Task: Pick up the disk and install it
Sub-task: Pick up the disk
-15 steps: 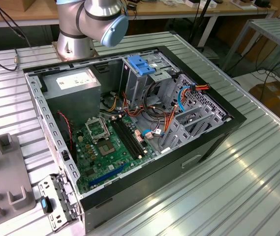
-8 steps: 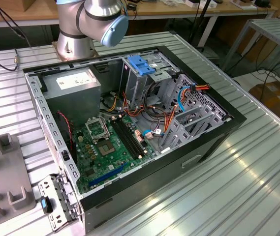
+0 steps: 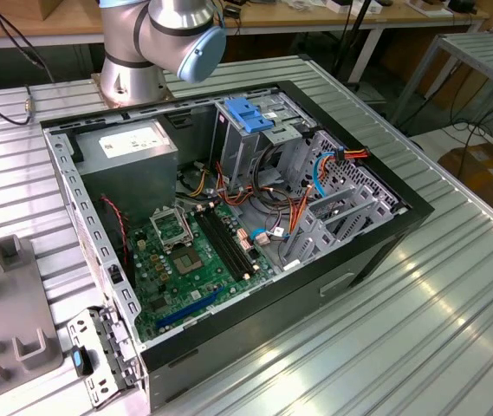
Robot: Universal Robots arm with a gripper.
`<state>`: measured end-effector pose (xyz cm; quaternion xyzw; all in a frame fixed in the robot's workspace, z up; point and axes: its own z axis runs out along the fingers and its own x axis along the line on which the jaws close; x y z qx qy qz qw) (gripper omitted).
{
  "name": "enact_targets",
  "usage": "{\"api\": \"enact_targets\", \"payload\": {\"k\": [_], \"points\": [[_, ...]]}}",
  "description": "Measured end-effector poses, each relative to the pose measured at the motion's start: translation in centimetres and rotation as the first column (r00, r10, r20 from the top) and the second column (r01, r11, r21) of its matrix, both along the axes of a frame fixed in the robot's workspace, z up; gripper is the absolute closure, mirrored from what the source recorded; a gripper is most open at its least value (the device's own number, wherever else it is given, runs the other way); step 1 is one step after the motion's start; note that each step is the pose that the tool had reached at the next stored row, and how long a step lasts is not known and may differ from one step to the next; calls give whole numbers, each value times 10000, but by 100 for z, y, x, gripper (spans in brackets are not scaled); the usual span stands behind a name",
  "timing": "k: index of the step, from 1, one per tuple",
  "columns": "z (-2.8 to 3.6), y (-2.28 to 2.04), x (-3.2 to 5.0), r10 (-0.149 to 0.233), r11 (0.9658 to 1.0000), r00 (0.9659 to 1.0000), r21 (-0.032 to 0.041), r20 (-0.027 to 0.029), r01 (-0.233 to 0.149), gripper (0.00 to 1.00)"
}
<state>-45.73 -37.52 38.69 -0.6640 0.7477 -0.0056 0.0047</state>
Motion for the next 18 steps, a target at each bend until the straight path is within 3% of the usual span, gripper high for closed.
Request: {"api": "enact_targets", "payload": {"k": [4, 10, 12, 14, 18], "points": [[0, 0, 0, 443, 9990, 9990, 0, 0, -443, 89], [0, 0, 0, 1036, 9946, 9946, 0, 0, -1036, 89], [0, 0, 0, 1242, 9923, 9923, 0, -1, -1242, 89], [0, 0, 0, 1641, 9864, 9864, 0, 0, -1641, 89], [0, 0, 0, 1993, 9799, 9799, 0, 0, -1993, 89]]}}
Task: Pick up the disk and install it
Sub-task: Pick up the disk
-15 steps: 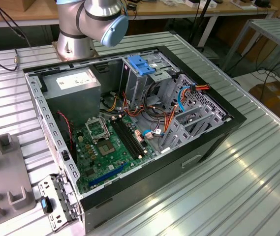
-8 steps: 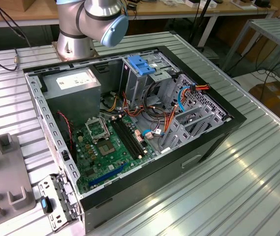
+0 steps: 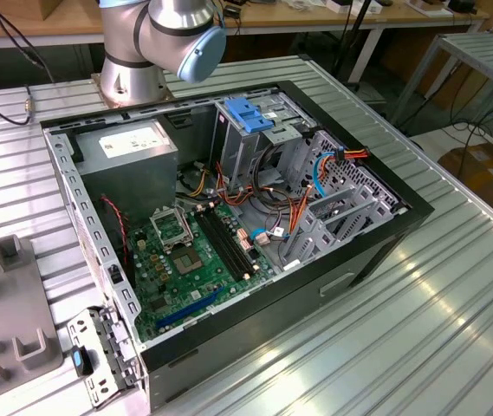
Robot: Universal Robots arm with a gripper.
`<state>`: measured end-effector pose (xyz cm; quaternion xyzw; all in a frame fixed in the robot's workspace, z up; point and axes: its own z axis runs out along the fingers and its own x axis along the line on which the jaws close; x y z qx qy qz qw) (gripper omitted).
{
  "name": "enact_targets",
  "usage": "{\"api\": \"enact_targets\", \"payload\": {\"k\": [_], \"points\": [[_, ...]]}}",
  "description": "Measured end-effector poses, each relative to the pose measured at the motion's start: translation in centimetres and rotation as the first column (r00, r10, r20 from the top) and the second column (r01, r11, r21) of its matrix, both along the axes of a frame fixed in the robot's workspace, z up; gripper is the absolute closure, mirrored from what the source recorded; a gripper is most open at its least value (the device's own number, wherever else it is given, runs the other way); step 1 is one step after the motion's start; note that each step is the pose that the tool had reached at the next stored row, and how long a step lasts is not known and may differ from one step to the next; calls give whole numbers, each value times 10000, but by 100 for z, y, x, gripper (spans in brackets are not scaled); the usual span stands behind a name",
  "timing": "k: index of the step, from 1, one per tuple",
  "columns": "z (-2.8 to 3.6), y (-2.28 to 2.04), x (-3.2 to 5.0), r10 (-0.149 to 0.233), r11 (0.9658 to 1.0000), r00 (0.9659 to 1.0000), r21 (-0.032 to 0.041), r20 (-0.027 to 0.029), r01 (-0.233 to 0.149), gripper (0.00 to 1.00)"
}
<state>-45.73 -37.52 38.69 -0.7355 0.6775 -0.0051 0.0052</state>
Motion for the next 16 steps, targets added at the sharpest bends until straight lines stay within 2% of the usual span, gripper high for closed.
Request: {"api": "enact_targets", "payload": {"k": [2, 16], "points": [[0, 0, 0, 91, 10000, 10000, 0, -1, -91, 89], [0, 0, 0, 109, 9999, 9999, -1, -1, -109, 89]]}}
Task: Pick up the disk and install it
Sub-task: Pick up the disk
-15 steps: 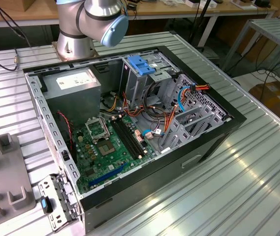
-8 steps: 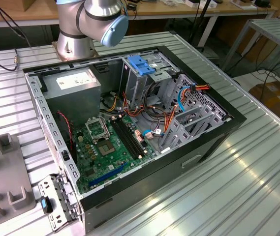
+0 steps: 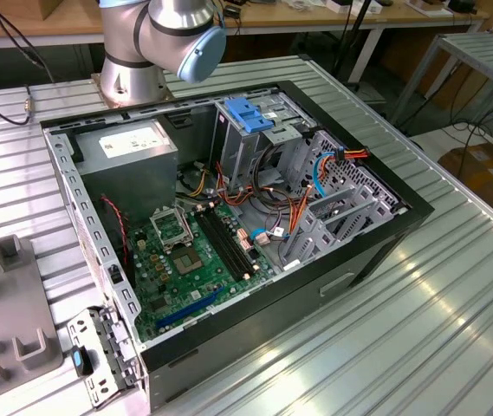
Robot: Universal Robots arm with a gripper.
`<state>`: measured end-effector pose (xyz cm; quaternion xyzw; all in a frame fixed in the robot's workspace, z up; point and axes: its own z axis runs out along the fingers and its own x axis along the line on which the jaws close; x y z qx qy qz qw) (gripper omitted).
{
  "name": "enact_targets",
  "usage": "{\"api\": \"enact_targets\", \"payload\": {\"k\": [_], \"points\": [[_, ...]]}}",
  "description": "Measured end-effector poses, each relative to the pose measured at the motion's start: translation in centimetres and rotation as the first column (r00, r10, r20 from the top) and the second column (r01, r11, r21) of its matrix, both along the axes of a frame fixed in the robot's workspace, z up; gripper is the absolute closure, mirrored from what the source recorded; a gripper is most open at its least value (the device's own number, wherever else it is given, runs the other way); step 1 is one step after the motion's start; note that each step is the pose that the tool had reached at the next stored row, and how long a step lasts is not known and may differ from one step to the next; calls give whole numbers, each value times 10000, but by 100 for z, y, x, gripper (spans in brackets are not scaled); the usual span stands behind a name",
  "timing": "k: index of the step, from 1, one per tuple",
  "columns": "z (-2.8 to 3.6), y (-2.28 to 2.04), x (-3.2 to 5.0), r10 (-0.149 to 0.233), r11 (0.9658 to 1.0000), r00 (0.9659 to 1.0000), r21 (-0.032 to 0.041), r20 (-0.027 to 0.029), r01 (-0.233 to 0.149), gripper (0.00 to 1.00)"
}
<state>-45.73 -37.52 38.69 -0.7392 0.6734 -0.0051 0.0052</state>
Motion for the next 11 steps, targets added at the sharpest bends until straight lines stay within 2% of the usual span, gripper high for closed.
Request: {"api": "enact_targets", "payload": {"k": [3, 6, 7, 8, 9, 10, 11], "points": [[-2, 0, 0, 363, 9993, 9993, -4, -1, -363, 89], [-16, 0, 0, 939, 9956, 9956, -4, 1, -939, 89], [-25, 0, 0, 1019, 9948, 9948, -3, 4, -1019, 89], [-39, 1, -2, 1025, 9947, 9947, -3, 11, -1025, 83], [-52, 6, -5, 1023, 9948, 9948, -6, 11, -1023, 83], [-64, 12, -7, 1005, 9949, 9949, -10, 9, -1005, 77], [-79, 18, -7, 974, 9952, 9952, -10, 9, -974, 77]]}}
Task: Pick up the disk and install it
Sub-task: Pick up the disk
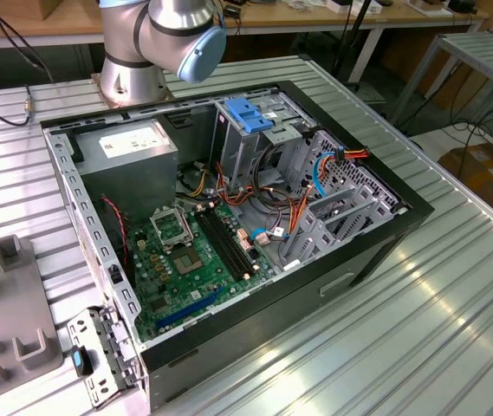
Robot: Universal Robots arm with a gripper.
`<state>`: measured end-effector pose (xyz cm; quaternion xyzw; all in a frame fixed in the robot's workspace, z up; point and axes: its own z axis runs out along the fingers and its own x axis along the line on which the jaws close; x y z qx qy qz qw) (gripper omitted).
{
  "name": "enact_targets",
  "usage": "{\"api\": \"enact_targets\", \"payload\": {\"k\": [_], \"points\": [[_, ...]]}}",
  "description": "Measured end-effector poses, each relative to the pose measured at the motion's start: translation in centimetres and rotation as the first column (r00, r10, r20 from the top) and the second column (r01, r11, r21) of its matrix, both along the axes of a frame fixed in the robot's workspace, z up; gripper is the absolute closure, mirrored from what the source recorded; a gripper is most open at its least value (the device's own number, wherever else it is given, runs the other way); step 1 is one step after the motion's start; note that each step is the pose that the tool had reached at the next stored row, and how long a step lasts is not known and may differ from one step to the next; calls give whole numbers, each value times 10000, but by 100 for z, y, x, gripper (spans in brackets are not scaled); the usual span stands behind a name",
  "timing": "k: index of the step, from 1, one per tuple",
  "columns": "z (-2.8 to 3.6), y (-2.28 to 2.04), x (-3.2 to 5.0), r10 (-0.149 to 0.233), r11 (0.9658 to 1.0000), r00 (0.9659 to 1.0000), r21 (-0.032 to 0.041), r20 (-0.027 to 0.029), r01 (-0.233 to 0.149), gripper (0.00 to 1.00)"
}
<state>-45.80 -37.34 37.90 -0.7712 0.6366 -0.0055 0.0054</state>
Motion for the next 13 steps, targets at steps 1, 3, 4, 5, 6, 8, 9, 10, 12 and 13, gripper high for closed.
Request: {"api": "enact_targets", "payload": {"k": [1, 3, 4, 5, 6, 8, 9, 10, 12, 13], "points": [[-16, 5, 0, -38, 10000, 10000, -1, 1, 38, 77], [-47, 8, 0, -90, 10000, 10000, -3, 4, 90, 58], [-47, 8, 0, -94, 10000, 10000, -28, 2, 94, 58], [-48, 8, 0, -95, 9999, 10000, -50, 3, 95, 52], [-48, 8, 0, -95, 9999, 10000, -68, 4, 95, 47], [-55, 10, 0, -104, 9999, 9999, -75, 3, 104, 40], [-65, 13, -2, -145, 9999, 9999, -75, 2, 145, 40], [-77, 14, -2, -222, 9997, 9998, -75, 2, 222, 40], [-113, 14, -2, -505, 9987, 9987, -76, -2, 505, 40], [-130, 14, -2, -651, 9979, 9979, -76, -4, 651, 40]]}}
